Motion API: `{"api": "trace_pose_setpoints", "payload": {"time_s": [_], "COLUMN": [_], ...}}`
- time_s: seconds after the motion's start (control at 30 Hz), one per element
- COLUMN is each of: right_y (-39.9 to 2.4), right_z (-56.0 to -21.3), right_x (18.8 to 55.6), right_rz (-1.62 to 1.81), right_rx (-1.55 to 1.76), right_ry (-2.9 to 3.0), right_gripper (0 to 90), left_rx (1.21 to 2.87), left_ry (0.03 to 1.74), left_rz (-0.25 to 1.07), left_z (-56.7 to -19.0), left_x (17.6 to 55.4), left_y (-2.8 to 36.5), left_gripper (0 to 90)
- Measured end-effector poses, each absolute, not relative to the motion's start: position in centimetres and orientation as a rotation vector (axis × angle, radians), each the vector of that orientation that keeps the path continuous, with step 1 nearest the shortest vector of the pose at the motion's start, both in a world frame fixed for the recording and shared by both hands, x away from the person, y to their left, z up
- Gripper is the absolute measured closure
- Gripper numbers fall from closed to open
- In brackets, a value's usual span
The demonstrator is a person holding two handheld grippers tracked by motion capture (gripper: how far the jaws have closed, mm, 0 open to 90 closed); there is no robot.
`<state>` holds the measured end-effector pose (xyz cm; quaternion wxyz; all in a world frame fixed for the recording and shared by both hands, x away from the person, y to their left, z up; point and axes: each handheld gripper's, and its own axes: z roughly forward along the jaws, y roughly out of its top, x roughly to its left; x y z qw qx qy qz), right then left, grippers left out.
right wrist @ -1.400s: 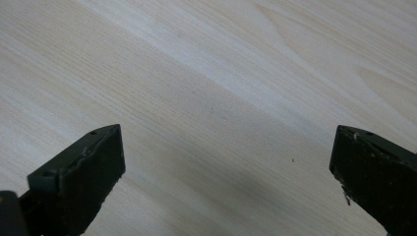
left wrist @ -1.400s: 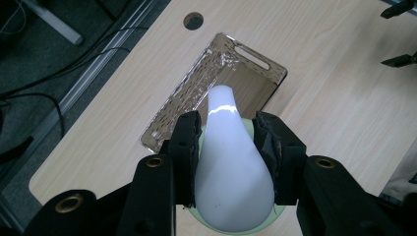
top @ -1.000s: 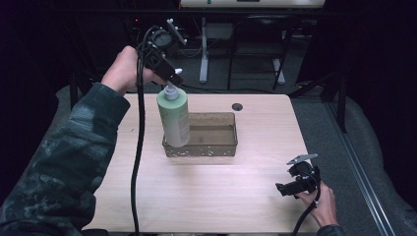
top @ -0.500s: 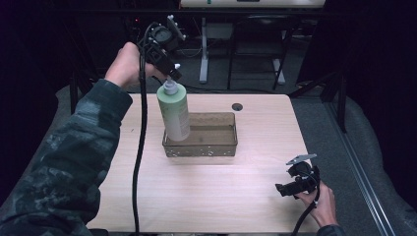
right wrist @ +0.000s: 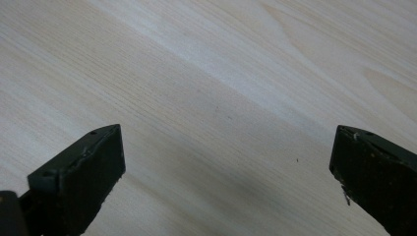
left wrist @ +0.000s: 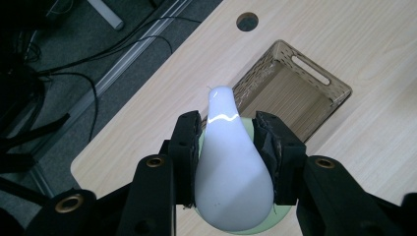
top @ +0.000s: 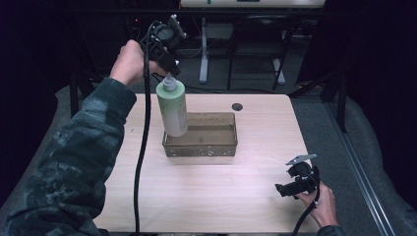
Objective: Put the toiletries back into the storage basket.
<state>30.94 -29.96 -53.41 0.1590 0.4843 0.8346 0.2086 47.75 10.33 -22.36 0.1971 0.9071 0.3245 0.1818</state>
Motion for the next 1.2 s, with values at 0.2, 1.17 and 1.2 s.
{"api": "trace_pose_setpoints", "payload": {"time_s": [0.2, 1.17, 1.2], "right_y": [-30.0, -29.8, -29.8], "right_z": [-53.4, -53.3, -53.3], "right_x": [30.9, 30.8, 30.8], "right_rz": [0.594, 0.586, 0.583], "right_rx": [1.382, 1.366, 1.364], "right_ry": [2.383, 2.388, 2.387], "right_gripper": [0.0, 0.0, 0.0], "left_rx": [2.537, 2.55, 2.548], "left_ry": [0.913, 0.92, 0.924], "left_rz": [0.5, 0.498, 0.499], "left_z": [-22.9, -26.7, -26.8], "left_x": [48.2, 49.6, 49.6], "left_y": [10.3, 9.6, 9.6], "left_gripper": [63.2, 63.2, 63.2]}}
